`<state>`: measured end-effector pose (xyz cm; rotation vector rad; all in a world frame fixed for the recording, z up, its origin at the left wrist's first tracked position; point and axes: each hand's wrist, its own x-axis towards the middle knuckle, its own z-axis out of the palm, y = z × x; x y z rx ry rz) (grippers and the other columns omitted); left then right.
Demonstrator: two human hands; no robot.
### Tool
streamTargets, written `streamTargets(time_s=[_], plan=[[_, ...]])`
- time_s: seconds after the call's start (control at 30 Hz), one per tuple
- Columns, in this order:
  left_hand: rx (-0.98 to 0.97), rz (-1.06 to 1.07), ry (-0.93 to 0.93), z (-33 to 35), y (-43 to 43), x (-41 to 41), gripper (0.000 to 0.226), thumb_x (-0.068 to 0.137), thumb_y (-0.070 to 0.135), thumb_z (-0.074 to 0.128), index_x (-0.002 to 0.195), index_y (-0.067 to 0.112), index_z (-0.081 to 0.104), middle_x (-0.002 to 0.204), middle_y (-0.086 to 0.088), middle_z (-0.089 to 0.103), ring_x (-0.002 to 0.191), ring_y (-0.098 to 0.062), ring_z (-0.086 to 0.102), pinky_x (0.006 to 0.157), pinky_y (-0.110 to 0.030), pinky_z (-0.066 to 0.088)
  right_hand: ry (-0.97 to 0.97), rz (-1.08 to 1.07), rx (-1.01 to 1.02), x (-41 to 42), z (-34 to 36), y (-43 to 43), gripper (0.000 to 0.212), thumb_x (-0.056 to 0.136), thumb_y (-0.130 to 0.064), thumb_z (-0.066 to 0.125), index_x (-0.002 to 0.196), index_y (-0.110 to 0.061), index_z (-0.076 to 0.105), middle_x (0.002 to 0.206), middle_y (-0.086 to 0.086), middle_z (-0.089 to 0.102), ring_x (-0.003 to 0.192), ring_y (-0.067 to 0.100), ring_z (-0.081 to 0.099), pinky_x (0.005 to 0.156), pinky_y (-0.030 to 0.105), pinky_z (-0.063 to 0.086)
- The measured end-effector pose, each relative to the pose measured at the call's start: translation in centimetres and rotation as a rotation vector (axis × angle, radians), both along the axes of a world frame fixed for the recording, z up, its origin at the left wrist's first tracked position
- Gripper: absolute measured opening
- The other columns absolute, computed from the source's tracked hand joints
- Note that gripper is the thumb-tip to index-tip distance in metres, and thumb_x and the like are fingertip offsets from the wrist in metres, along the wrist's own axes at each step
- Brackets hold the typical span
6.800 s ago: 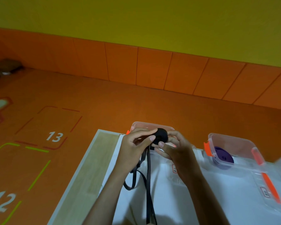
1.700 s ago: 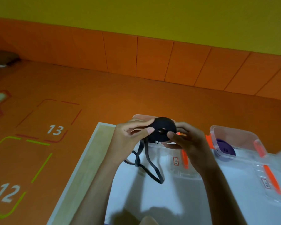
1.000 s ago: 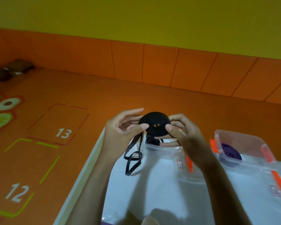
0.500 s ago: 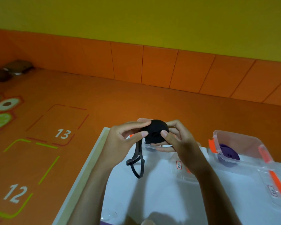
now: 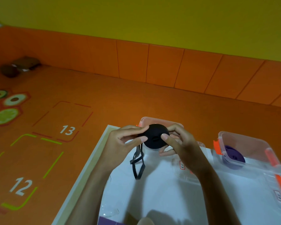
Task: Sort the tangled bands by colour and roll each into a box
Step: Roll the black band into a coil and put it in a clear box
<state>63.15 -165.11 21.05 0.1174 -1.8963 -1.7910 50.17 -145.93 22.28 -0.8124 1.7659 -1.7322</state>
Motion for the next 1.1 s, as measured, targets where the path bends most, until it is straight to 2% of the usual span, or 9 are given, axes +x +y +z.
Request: streamTargets(time_s=[0.17,0.33,0.4,0.47,0.57,0.7,0.8,0.9,1.1], plan=[[0.053,0.097,0.038,0.2,0.1,-0.5,0.042,0.086,0.020,0.088,0.125,0.029,0.075,0.117,0.000,0.080,0.113,-0.022,0.076,0.097,-0.033,0.060,-0.136,0.090,-0.049,0.6,-0.8,-0.5,0.026,0.102,-0.015,0.066,0.125,-0.017,0.055,0.120,0.003,0.075,0.091,0.040,0.079,0.078,0.037,0.066],[-0.024,0.216,0.042,-0.8,1.0,-1.1,0.025,0.083,0.017,0.090,0.105,0.028,0.082,0.106,0.005,0.082,0.105,-0.020,0.078,0.093,-0.034,0.062,-0.115,0.004,-0.061,0.7,-0.9,-1.0,0.005,0.103,-0.025,0.063,0.106,-0.029,0.065,0.115,0.003,0.077,0.092,0.037,0.080,0.075,0.038,0.066],[-0.040,0.204,0.015,-1.1,0.7,-1.2,0.021,0.083,0.018,0.090,0.101,0.028,0.084,0.105,0.005,0.082,0.105,-0.020,0.077,0.094,-0.038,0.062,-0.091,-0.046,-0.049,0.6,-0.9,-1.0,0.010,0.106,-0.022,0.060,0.102,-0.031,0.065,0.113,0.002,0.077,0.092,0.035,0.080,0.076,0.041,0.067],[-0.033,0.135,-0.042,-1.0,0.0,-1.3,0.026,0.084,0.019,0.089,0.107,0.029,0.083,0.108,0.003,0.081,0.101,-0.022,0.077,0.094,-0.045,0.062,-0.087,-0.056,-0.065,0.7,-0.9,-1.0,0.008,0.107,-0.024,0.059,0.103,-0.030,0.063,0.115,0.006,0.077,0.092,0.038,0.080,0.079,0.046,0.067],[0.001,0.033,-0.092,-0.7,-0.4,-1.3,0.037,0.086,0.014,0.087,0.120,0.026,0.080,0.111,-0.006,0.079,0.095,-0.040,0.074,0.088,-0.057,0.061,-0.111,-0.012,-0.090,0.6,-0.5,-0.7,0.003,0.105,-0.031,0.060,0.104,-0.029,0.062,0.119,0.010,0.076,0.089,0.042,0.079,0.072,0.046,0.067],[0.075,0.076,-0.019,-0.2,-0.3,-0.8,0.038,0.081,0.013,0.090,0.115,0.029,0.081,0.108,-0.001,0.081,0.101,-0.021,0.078,0.087,-0.027,0.061,0.057,0.052,0.061,-0.6,0.5,-0.6,0.004,0.101,-0.031,0.066,0.103,-0.034,0.065,0.114,-0.005,0.076,0.087,0.029,0.080,0.058,0.039,0.065],[0.138,0.162,0.015,-0.4,0.2,-1.1,0.033,0.077,0.012,0.093,0.106,0.021,0.080,0.104,-0.005,0.082,0.099,-0.024,0.079,0.085,-0.028,0.061,0.074,0.079,0.097,-1.3,0.9,-0.4,0.015,0.095,-0.026,0.071,0.104,-0.038,0.070,0.110,-0.011,0.076,0.090,0.028,0.080,0.065,0.037,0.066],[0.156,0.182,0.041,-0.2,0.7,-1.6,0.023,0.080,0.004,0.089,0.101,0.009,0.081,0.112,-0.005,0.080,0.111,-0.025,0.075,0.092,-0.033,0.061,-0.014,0.062,0.016,-1.1,0.8,-0.2,0.021,0.093,-0.022,0.073,0.111,-0.034,0.072,0.114,-0.006,0.076,0.097,0.030,0.079,0.074,0.038,0.066],[0.008,0.042,-0.011,0.7,-1.0,-0.4,0.032,0.090,0.009,0.083,0.115,0.028,0.082,0.113,0.003,0.080,0.108,-0.018,0.075,0.091,-0.021,0.057,-0.115,0.063,-0.032,-0.4,0.5,-0.1,0.019,0.098,-0.007,0.072,0.113,-0.012,0.061,0.118,0.007,0.075,0.099,0.037,0.078,0.074,0.043,0.067]])
